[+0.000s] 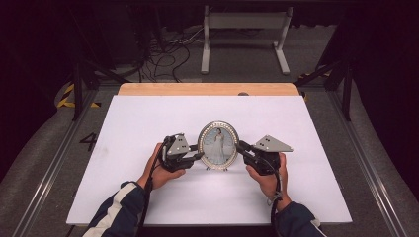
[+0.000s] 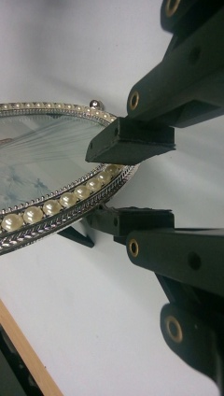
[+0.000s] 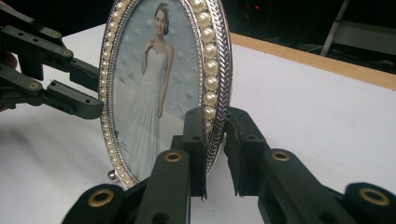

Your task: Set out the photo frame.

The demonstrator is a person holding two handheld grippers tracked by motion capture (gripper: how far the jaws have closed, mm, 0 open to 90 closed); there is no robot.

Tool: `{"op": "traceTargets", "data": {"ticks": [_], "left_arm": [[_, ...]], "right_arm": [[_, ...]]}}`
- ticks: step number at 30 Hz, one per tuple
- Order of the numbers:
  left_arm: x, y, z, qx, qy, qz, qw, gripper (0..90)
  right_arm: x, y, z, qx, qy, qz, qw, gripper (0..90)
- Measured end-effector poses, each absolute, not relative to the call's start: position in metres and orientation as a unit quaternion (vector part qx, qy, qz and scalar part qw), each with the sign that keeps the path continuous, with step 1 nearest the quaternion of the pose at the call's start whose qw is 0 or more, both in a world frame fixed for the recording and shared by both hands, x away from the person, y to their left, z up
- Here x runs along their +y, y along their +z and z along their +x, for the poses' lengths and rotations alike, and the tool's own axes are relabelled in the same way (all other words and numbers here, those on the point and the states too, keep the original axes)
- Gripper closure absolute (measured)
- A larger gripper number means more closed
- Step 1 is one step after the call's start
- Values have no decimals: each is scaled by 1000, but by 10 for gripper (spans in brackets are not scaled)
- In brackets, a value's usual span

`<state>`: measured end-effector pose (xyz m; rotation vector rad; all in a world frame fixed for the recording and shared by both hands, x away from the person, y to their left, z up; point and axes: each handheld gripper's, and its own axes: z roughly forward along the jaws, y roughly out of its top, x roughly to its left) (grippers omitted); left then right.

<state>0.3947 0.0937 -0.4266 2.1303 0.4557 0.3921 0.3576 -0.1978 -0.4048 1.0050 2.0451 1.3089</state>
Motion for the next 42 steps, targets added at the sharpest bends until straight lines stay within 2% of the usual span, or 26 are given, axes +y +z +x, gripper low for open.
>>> {"op": "traceTargets", "data": {"ticks": [20, 27, 30, 31, 42], "left_arm": [[103, -419, 389, 183, 169, 852, 460, 647], [104, -418, 389, 187, 173, 851, 460, 622], [104, -418, 389, 187, 174, 852, 457, 578], [105, -418, 388, 190, 178, 852, 454, 551], [109, -420, 377, 179, 198, 860, 434, 408]], "right_arm": [[-197, -400, 353, 782, 442, 331, 287, 777], [-207, -398, 346, 787, 435, 325, 294, 741], [-212, -399, 344, 790, 431, 320, 297, 697], [-216, -399, 343, 787, 440, 321, 290, 657], [-228, -405, 336, 795, 431, 318, 284, 507]]}}
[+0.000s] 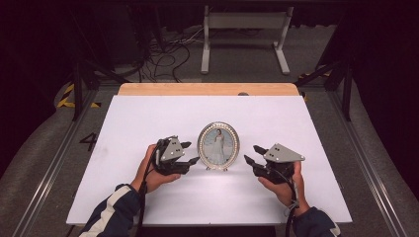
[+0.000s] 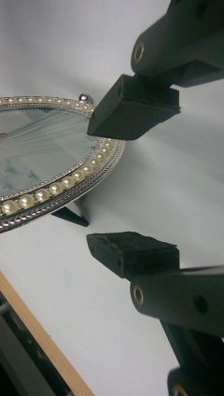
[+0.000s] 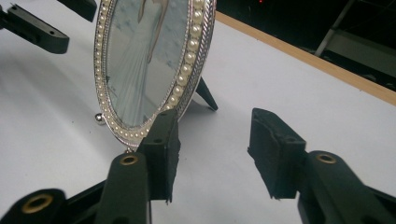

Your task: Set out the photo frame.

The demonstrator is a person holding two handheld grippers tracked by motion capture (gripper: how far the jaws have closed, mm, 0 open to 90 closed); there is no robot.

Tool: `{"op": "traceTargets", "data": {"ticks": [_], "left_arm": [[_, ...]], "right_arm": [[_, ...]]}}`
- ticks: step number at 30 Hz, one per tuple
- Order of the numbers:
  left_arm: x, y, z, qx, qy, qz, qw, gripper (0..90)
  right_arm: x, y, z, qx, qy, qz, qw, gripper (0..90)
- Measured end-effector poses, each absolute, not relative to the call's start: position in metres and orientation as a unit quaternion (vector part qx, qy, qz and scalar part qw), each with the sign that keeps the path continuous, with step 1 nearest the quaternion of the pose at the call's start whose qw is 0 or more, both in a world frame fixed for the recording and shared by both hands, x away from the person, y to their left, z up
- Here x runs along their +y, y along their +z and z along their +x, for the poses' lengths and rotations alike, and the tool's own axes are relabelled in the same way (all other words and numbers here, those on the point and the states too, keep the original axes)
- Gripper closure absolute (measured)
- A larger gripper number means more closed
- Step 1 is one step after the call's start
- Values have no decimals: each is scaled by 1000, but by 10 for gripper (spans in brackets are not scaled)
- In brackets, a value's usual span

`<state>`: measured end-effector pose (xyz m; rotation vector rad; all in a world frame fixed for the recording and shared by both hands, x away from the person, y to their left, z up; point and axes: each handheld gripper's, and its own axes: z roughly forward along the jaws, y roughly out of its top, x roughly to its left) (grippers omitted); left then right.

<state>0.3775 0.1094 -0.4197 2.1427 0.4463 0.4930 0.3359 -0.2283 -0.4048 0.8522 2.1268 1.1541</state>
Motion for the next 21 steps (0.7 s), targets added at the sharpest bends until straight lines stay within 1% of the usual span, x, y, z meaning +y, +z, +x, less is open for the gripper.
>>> {"op": "traceTargets", "data": {"ticks": [2, 3, 4, 5, 8, 11, 17, 21], "left_arm": [[111, -420, 375, 178, 200, 863, 428, 373], [111, -420, 375, 178, 200, 863, 428, 353], [112, -421, 373, 177, 200, 865, 426, 353], [113, -422, 371, 176, 202, 866, 422, 331], [117, -425, 366, 176, 207, 870, 411, 294], [122, -427, 362, 183, 220, 870, 401, 216], [134, -430, 355, 187, 220, 864, 412, 171], [144, -431, 351, 200, 217, 855, 425, 154]], "right_arm": [[-230, -406, 335, 797, 425, 320, 286, 472], [-230, -406, 335, 797, 425, 320, 286, 472], [-230, -407, 335, 798, 423, 319, 287, 456], [-231, -408, 334, 801, 419, 318, 287, 424], [-233, -410, 333, 804, 410, 319, 288, 381], [-236, -412, 331, 805, 401, 320, 297, 341], [-241, -416, 328, 807, 378, 334, 308, 255], [-245, -418, 325, 806, 375, 335, 313, 240]]}}
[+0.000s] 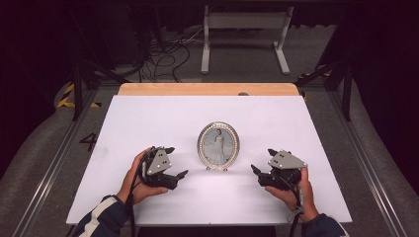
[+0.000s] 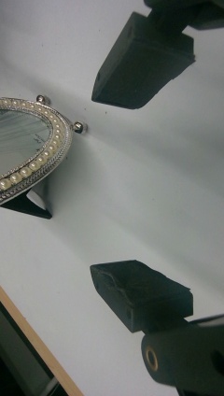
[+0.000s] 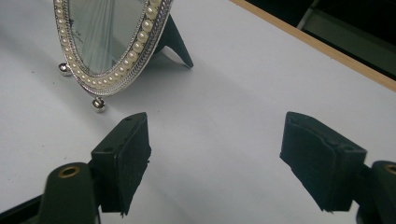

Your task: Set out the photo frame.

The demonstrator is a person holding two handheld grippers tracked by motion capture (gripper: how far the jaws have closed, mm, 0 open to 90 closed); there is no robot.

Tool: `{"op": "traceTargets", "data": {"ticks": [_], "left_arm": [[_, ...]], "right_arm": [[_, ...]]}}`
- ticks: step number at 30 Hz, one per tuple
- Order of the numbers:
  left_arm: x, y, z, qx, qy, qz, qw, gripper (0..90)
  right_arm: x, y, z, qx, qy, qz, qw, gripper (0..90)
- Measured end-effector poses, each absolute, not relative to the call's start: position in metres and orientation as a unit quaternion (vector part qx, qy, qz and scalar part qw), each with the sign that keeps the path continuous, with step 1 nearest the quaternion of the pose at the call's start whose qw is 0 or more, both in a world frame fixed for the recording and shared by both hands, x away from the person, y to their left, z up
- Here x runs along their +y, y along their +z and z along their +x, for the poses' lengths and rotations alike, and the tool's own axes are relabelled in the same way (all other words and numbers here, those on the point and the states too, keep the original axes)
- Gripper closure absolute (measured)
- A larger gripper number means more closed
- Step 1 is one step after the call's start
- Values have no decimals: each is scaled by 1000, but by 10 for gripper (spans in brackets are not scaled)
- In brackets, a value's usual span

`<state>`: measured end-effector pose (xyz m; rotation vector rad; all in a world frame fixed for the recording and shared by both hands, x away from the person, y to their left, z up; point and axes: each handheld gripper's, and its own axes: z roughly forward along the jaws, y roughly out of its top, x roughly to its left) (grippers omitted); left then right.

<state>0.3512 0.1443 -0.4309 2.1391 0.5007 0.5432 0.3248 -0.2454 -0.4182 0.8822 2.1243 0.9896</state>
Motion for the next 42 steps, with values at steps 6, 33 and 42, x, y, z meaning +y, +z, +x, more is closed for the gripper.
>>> {"op": "traceTargets", "data": {"ticks": [6, 33, 42], "left_arm": [[161, -437, 348, 226, 224, 852, 416, 125], [223, -452, 321, 264, 218, 847, 407, 93], [252, -459, 315, 287, 219, 839, 407, 93]], "right_arm": [[-253, -420, 321, 800, 376, 339, 321, 223], [-290, -441, 294, 786, 359, 368, 343, 181], [-309, -446, 280, 759, 365, 395, 368, 181]]}}
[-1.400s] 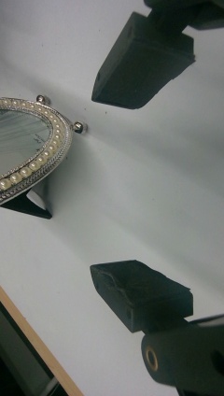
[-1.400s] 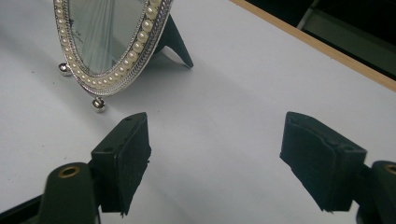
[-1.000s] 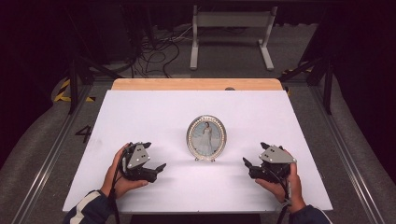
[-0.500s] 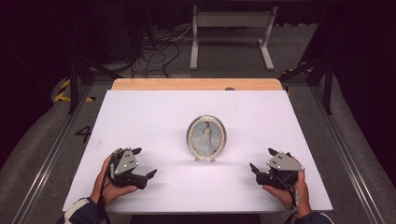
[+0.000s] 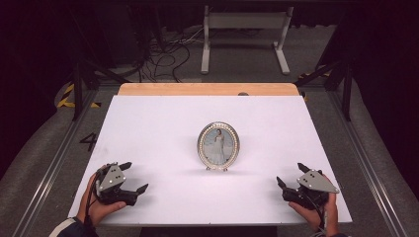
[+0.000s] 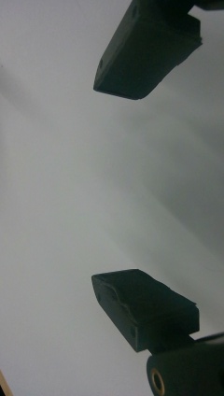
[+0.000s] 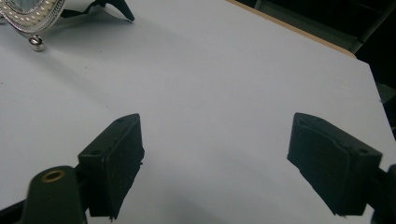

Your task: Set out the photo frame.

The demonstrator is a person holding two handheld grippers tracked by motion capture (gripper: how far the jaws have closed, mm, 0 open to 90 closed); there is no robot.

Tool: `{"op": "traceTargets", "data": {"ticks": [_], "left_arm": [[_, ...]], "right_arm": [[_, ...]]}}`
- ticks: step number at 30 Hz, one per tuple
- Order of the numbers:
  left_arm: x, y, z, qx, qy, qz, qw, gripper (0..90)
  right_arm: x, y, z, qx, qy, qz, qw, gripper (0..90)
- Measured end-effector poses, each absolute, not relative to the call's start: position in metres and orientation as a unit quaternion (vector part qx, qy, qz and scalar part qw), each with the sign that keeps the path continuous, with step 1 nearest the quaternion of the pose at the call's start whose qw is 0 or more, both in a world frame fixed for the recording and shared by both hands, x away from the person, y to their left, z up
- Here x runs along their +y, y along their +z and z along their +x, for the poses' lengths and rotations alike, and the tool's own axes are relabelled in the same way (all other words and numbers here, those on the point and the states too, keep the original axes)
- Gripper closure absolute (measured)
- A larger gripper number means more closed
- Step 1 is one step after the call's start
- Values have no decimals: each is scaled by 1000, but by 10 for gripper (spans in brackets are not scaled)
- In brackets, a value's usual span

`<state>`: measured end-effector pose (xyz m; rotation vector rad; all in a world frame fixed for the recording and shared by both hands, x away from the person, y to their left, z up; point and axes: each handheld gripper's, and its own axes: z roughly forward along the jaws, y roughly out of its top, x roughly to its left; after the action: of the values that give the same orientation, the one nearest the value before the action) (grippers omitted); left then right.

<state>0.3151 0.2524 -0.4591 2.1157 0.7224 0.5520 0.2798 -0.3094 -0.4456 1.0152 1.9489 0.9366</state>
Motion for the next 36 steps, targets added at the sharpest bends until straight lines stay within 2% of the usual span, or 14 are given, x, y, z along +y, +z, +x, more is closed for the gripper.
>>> {"op": "traceTargets", "data": {"ticks": [10, 36], "left_arm": [[289, -458, 303, 338, 230, 801, 438, 95], [290, -459, 306, 338, 228, 803, 435, 102]], "right_arm": [[-319, -451, 279, 757, 361, 412, 357, 181], [-314, -450, 280, 755, 365, 406, 362, 190]]}}
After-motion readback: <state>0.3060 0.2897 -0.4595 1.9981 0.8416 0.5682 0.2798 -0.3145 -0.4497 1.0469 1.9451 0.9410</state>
